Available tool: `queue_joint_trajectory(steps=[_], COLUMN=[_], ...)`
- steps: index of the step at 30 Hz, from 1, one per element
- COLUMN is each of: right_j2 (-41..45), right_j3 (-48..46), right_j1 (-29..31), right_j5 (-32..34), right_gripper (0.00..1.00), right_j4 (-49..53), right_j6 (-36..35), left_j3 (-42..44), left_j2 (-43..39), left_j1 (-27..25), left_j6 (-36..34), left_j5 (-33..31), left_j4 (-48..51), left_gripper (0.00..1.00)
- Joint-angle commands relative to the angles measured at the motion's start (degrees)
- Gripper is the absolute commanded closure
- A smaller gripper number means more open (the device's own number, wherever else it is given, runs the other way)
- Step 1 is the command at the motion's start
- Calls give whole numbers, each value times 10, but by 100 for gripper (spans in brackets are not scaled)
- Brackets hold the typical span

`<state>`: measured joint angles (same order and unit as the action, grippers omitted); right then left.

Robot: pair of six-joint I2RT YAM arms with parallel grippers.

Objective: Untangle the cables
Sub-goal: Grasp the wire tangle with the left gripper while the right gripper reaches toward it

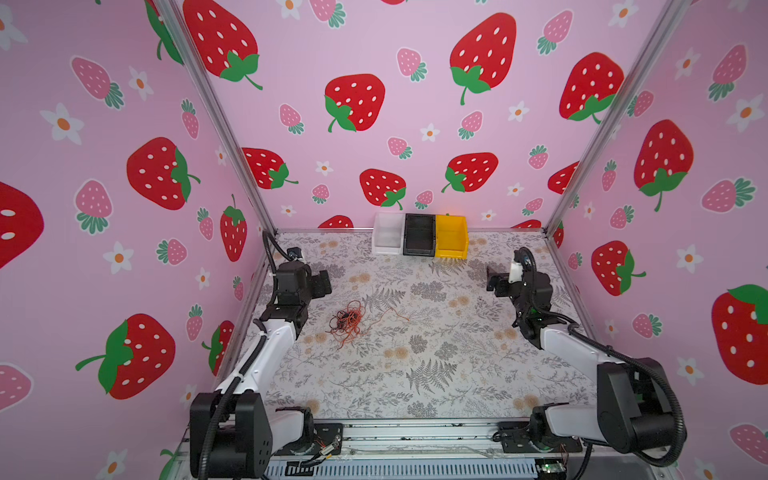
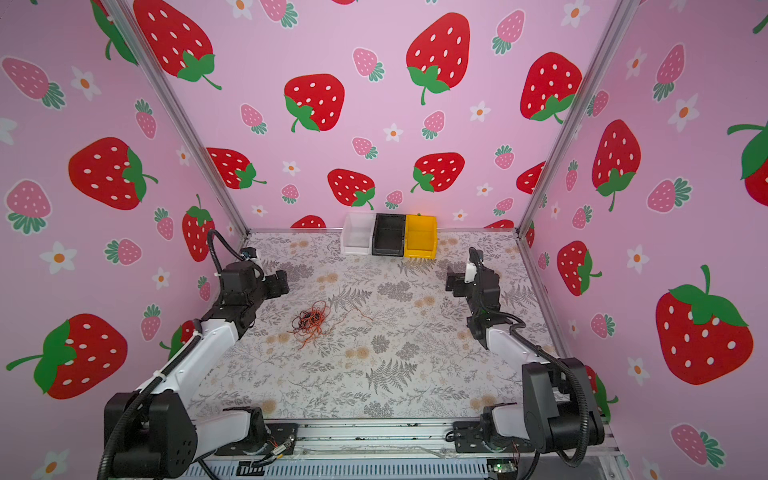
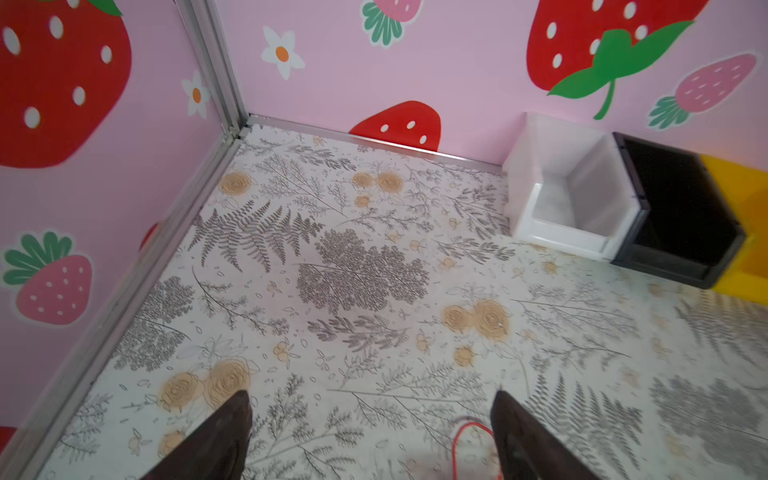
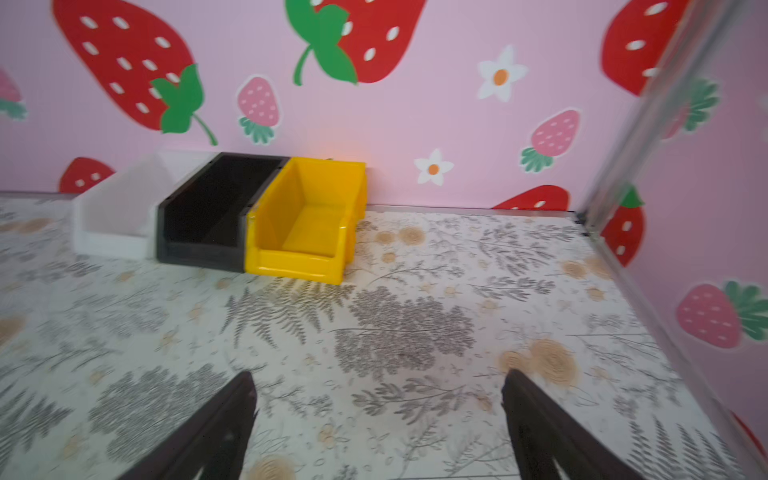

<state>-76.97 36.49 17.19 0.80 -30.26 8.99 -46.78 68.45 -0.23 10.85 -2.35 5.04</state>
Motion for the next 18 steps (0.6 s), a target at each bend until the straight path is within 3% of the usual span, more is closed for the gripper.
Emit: queue_joint_trajectory(steps=[1, 8, 13, 18], right_j2=[-40, -174, -245, -281], right_j3=[52, 242, 312, 351], right_j1=[52, 174, 218, 247], right_j5=[-76, -140, -165, -158], right_gripper=[9, 15, 18, 20], right_j4=[137, 298, 340, 383], right_j6=[27, -49, -65, -88], left_j3=[-3, -13, -36, -59], left_j2=[-14, 20, 102, 156], left_j1=[-16, -95, -98, -100], left_j6=[57, 34, 29, 26], left_j5=[83, 136, 157, 174], left_j4=[185, 234, 258, 264], left_gripper=[14, 24, 35, 38])
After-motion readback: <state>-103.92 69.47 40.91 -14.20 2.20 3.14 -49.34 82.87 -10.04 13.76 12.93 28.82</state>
